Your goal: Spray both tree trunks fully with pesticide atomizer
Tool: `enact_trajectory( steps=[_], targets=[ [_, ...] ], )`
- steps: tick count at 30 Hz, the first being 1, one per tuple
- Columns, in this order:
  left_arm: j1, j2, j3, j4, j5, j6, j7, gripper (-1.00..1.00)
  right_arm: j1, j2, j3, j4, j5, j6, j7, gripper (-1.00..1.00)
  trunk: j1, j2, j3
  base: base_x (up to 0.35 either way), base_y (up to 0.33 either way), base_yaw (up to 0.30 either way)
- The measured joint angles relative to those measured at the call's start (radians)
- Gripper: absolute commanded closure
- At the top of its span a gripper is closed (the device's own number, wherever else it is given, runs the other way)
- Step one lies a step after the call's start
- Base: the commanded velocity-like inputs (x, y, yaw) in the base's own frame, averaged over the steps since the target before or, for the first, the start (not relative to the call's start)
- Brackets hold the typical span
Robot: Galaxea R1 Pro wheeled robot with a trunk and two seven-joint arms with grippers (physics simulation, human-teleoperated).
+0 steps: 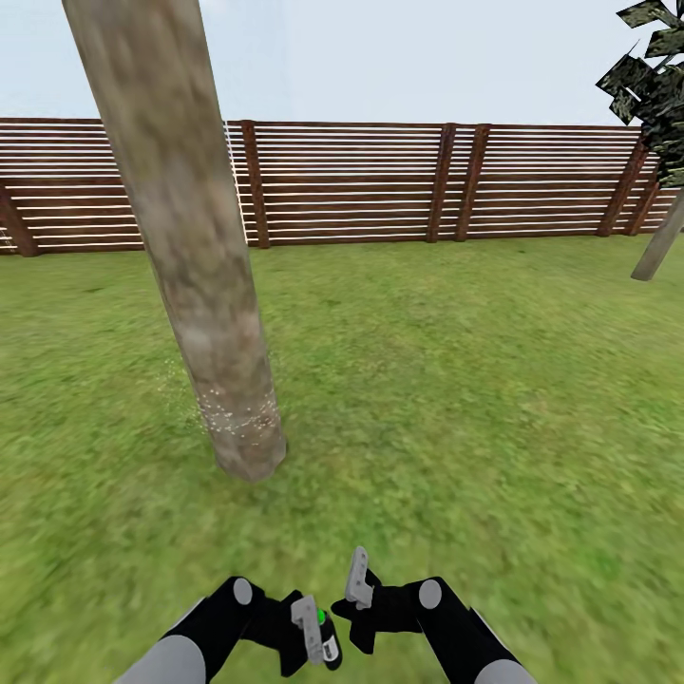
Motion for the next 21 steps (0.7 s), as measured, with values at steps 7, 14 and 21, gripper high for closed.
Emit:
enact_trajectory(
  steps=[7,14,21],
  targets=[
    [-0.001,-0.001,-0.004,-0.007,0.079,-0.005,-0.001,1.00,0.000,0.000,0.000,0.001,0.000,0.000,-0.001,1.00,0.000,0.000,0.000,0.000,0.000,0.000],
    [-0.001,-0.002,-0.005,-0.006,0.087,-0.007,-0.001,1.00,0.000,0.000,0.000,0.000,0.000,0.000,-0.001,1.00,0.000,0.000,0.000,0.000,0.000,0.000],
    [-0.001,-0.010,-0.005,-0.003,0.087,-0.007,-0.001,1.00,0.000,0.000,0.000,0.000,0.000,0.000,-0.001,1.00,0.000,0.000,0.000,0.000,0.000,0.000]
  ],
)
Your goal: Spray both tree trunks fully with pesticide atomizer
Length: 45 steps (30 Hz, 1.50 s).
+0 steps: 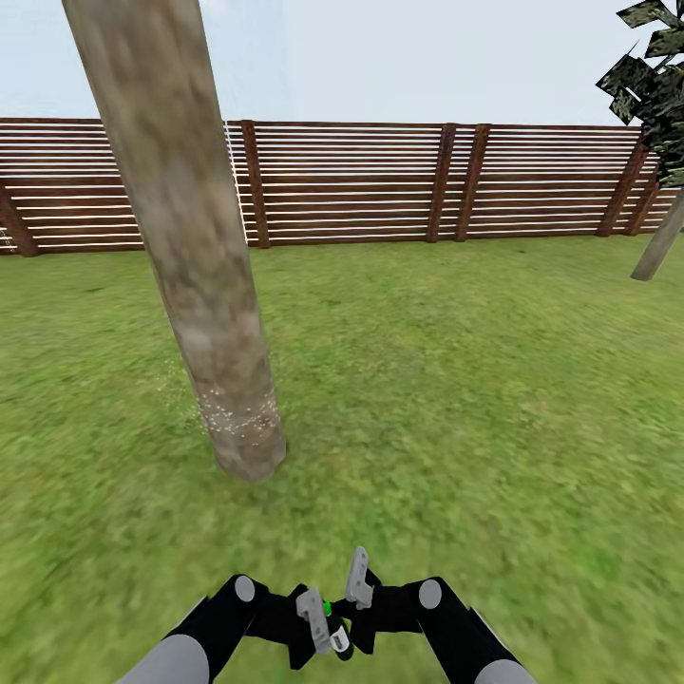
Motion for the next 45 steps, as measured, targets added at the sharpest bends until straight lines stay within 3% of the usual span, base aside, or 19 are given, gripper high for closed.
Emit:
enact_trajectory(
  steps=[30,35,37,41,45],
  targets=[
    [0.000,-0.007,0.000,0.007,-0.001,-0.002,-0.001,1.00,0.000,0.000,0.000,0.001,0.000,0.000,0.000,1.00,0.000,0.000,0.000,0.000,0.000,0.000],
    [0.000,0.008,-0.005,0.006,-0.005,0.000,0.000,1.00,0.000,0.000,0.000,0.001,0.000,0.000,0.000,1.00,0.000,0.000,0.000,0.000,0.000,0.000],
    [-0.001,0.024,-0.006,0.004,-0.011,0.001,0.000,1.00,0.000,0.000,0.000,0.001,0.000,0.000,0.000,1.00,0.000,0.000,0.000,0.000,0.000,0.000],
    [-0.002,0.088,-0.006,-0.002,-0.015,0.003,0.000,1.00,0.000,0.000,0.000,0.001,0.000,0.000,0.000,1.00,0.000,0.000,0.000,0.000,0.000,0.000],
    [-0.001,0.170,-0.008,-0.004,-0.017,0.005,0.000,1.00,0.000,0.000,0.000,0.003,0.000,-0.001,0.000,1.00,0.000,0.000,0.000,0.000,0.000,0.000]
  ],
)
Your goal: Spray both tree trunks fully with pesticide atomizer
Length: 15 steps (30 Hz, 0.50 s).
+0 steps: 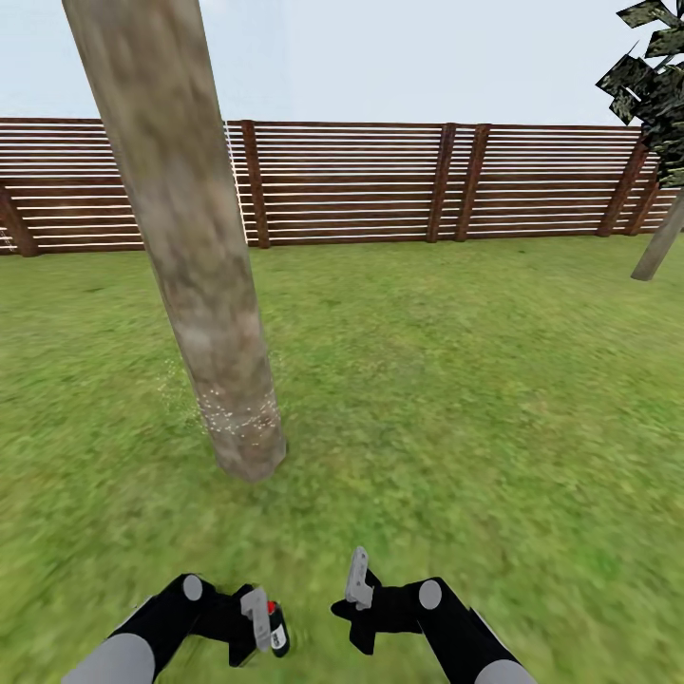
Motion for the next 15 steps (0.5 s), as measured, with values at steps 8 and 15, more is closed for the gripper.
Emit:
enact_trajectory(
  steps=[8,15],
  targets=[
    [0.003,0.181,0.007,0.010,0.013,-0.005,0.002,1.00,0.000,0.000,-0.001,0.006,0.000,0.000,0.001,-1.00,0.000,0.000,0.000,0.000,0.000,0.000],
    [0.006,0.232,0.020,0.012,0.047,0.002,0.045,1.00,0.003,-0.031,-0.008,0.009,-0.001,-0.004,-0.071,-1.00,0.000,0.000,0.000,0.000,0.000,0.000]
  ],
)
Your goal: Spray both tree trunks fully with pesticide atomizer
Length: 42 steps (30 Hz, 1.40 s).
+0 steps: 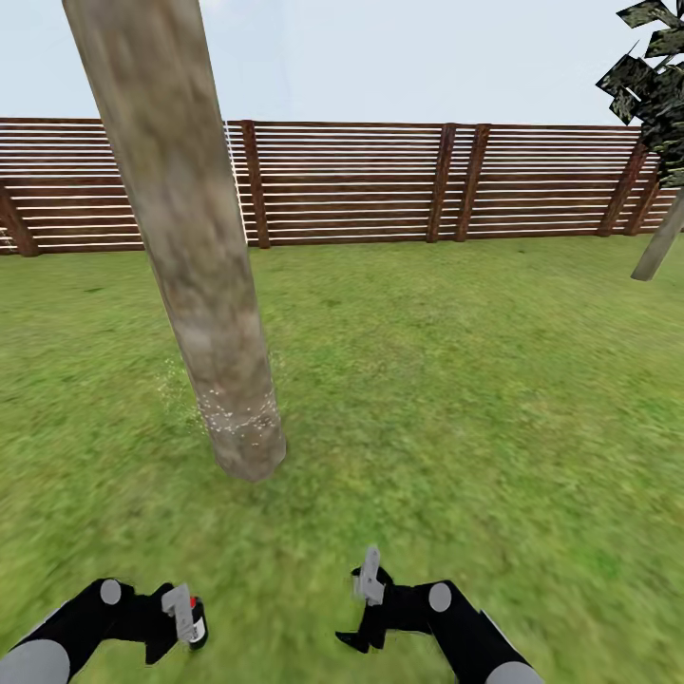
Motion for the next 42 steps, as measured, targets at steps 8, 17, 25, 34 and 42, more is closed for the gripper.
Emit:
enact_trajectory(
  steps=[8,17,25,34,42],
  targets=[
    [0.103,-0.010,0.136,0.086,0.393,-0.005,0.425,1.00,0.005,-0.093,-0.173,0.342,-0.158,-0.006,-0.685,-1.00,0.000,0.000,0.000,0.000,0.000,0.000],
    [0.124,-0.012,0.142,0.224,0.729,-0.139,0.765,1.00,0.008,-0.103,-0.184,0.425,-0.483,-0.120,-1.033,-1.00,0.000,0.000,0.000,0.000,0.000,0.000],
    [0.156,-0.015,0.141,0.281,0.768,-0.150,0.774,1.00,0.008,-0.102,-0.180,0.464,-0.457,-0.122,-1.033,-1.00,0.000,0.000,0.000,0.000,0.000,0.000],
    [0.159,-0.015,0.142,0.282,0.772,-0.151,0.775,1.00,0.088,-0.102,-0.182,0.517,-0.450,-0.119,-1.029,-1.00,0.000,0.000,0.000,0.000,0.000,0.000],
    [0.159,-0.015,0.142,0.282,0.773,-0.151,0.775,1.00,0.148,-0.102,-0.181,0.519,-0.449,-0.119,-1.028,-1.00,0.000,0.000,0.000,0.000,0.000,0.000]
  ],
)
